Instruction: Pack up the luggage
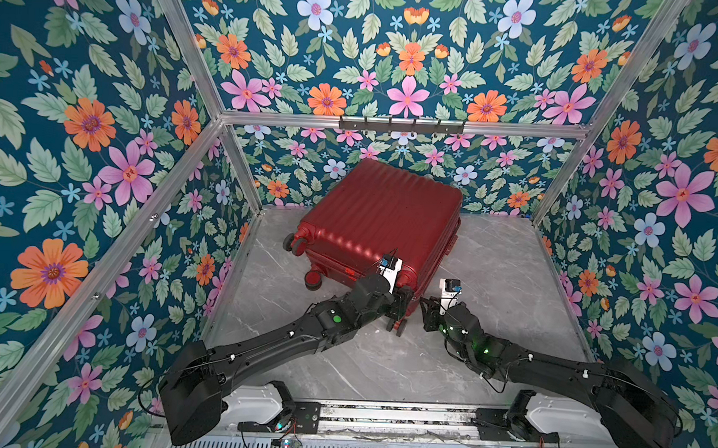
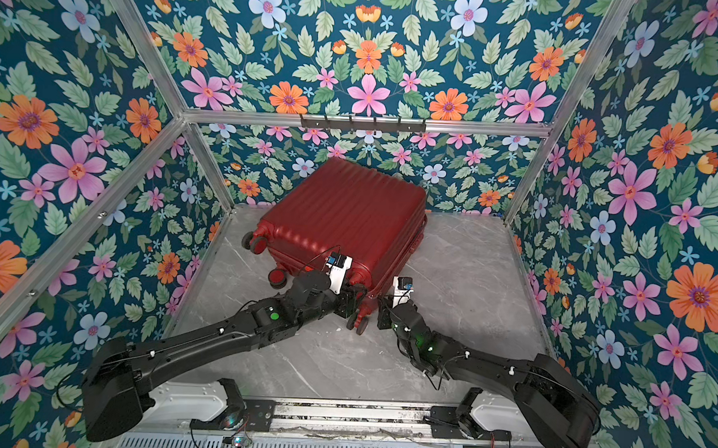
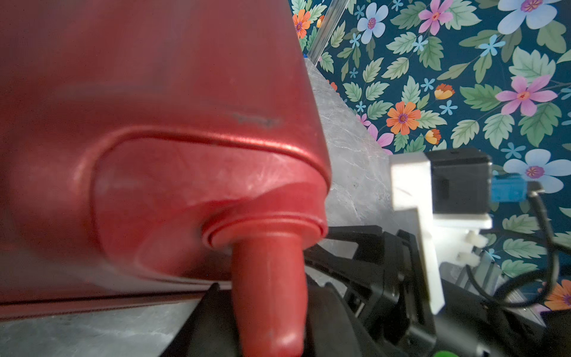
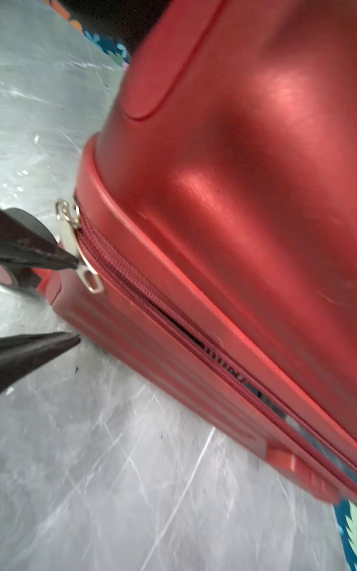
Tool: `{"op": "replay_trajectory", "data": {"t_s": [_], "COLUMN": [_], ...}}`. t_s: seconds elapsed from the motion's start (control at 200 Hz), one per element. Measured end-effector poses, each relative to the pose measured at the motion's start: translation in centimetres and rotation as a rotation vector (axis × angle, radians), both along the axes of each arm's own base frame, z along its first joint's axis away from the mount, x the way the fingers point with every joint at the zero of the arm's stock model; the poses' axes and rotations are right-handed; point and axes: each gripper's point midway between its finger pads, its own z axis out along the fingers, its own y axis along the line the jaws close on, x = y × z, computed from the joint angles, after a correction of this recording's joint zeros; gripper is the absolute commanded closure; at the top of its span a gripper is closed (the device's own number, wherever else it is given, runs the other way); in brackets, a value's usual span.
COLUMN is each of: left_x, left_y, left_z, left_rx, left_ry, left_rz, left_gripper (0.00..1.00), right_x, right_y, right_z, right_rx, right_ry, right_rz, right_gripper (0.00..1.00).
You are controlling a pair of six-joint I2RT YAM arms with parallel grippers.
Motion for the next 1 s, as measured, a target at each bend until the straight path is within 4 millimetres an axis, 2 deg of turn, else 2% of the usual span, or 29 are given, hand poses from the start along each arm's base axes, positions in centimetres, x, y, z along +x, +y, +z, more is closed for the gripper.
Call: {"op": "replay_trajectory", "data": {"t_s": [0.185,0.33,0.505,0.775,0.895,1.0], "left_x": [-0.1,-0.1,-0.1,-0.1,-0.1,-0.1], "left_y": [0.1,0.1,0.1,0.1,0.1,0.1], "left_z": [0.0,0.0,0.0,0.0,0.1,0.1], "left_rx": [-0.001,-0.001,-0.001,-0.001,-0.001,-0.001], "left_ry": [0.000,0.000,0.000,0.000,-0.001,-0.001], "left_rz": [0.000,0.000,0.000,0.000,0.000,0.000], "left_gripper": [1.00,1.00,1.00,1.00,1.00,1.00], "right_x": [-0.3,-0.6,-1.0,-1.4,-1.3,-0.8], "right_y": [-0.9,-1.0,0.0,3.0,3.6,3.5], "right_z": [0.8,1.4,1.1,0.1,-0.9,-1.4], "right_rx": [0.017,0.017,-0.001,-0.067,-0.109,-0.129], "right_ry": [-0.022,-0.042,-0.036,-0.026,-0.023,-0.030], "right_rz": [-0.014,0.008,0.070,0.162,0.162,0.138], "right_gripper": [0.65,0.56,0.47,0.37,0.37,0.42]}}
